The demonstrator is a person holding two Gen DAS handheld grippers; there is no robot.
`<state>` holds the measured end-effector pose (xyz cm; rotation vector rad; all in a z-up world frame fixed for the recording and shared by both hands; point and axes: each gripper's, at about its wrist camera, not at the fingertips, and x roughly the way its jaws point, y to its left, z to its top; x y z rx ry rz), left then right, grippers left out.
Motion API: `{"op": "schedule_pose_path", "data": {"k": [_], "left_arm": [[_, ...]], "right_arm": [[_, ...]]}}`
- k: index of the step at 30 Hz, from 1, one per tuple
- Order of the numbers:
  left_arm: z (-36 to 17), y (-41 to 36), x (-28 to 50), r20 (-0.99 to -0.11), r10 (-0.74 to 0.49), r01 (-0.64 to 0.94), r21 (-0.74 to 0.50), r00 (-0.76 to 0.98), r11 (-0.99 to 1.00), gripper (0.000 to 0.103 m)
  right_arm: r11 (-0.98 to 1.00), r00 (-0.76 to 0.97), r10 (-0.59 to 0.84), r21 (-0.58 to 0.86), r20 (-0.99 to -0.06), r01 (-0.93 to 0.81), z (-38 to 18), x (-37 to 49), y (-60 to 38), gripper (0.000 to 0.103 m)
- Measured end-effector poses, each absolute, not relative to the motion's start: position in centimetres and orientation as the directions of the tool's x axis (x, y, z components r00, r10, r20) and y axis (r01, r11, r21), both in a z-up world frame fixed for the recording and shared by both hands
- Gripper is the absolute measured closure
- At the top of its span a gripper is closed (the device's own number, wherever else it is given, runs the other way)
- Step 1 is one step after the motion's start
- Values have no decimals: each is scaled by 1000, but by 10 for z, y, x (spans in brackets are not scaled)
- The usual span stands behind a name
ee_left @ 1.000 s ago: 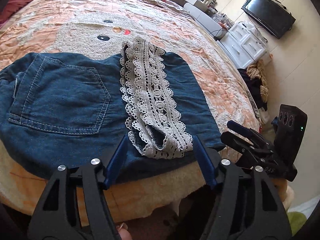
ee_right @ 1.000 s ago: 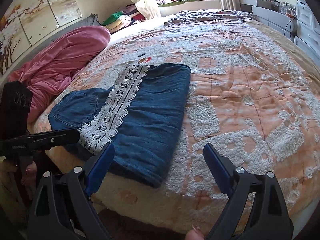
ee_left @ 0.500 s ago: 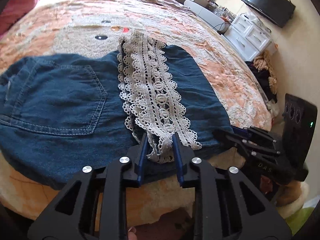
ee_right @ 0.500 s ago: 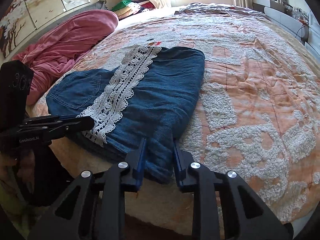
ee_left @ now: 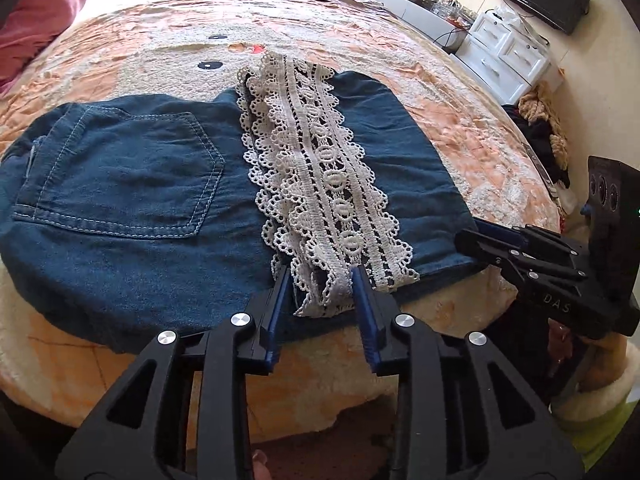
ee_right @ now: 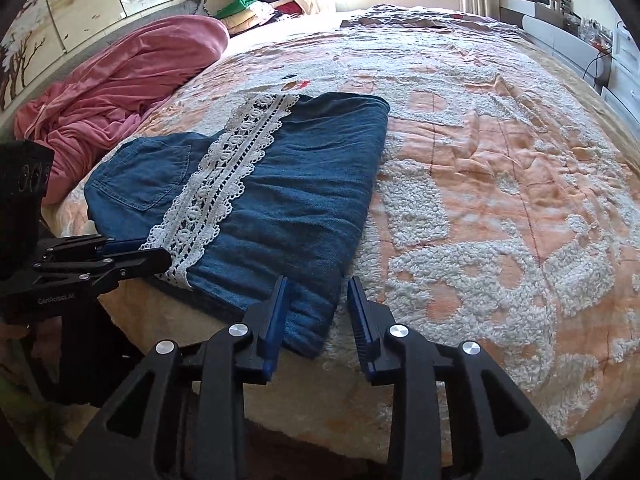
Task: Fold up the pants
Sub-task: 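Release the lace hem and press the folded pants flat with both grippers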
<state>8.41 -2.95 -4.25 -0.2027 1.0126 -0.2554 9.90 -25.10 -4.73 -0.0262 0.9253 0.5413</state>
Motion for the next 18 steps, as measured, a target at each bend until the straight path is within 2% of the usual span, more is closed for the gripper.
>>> {"op": "schedule_pose_path", "data": {"k": [3, 5, 9, 11, 18], "left_arm": [[-40, -28, 82, -808, -306, 117, -287, 503, 951, 74], [-38, -28, 81, -809, -301, 118, -280, 504, 953, 72], [-35, -26, 77, -806, -301, 116, -282, 509, 952, 68], [-33, -25, 76, -804, -302, 113, -285, 512, 952, 67], [-23, -19, 69, -790, -305, 110, -293, 532, 950, 60]], "right_arm": [[869, 484, 427, 200, -763, -452, -45, 98, -251, 71], [876, 500, 413, 182, -761, -446, -42, 97, -252, 63], [883, 531, 409, 177, -742, -434, -35, 95, -255, 61], [880, 541, 419, 179, -730, -440, -31, 93, -255, 57], [877, 552, 423, 172, -718, -448, -22, 88, -249, 51]]}}
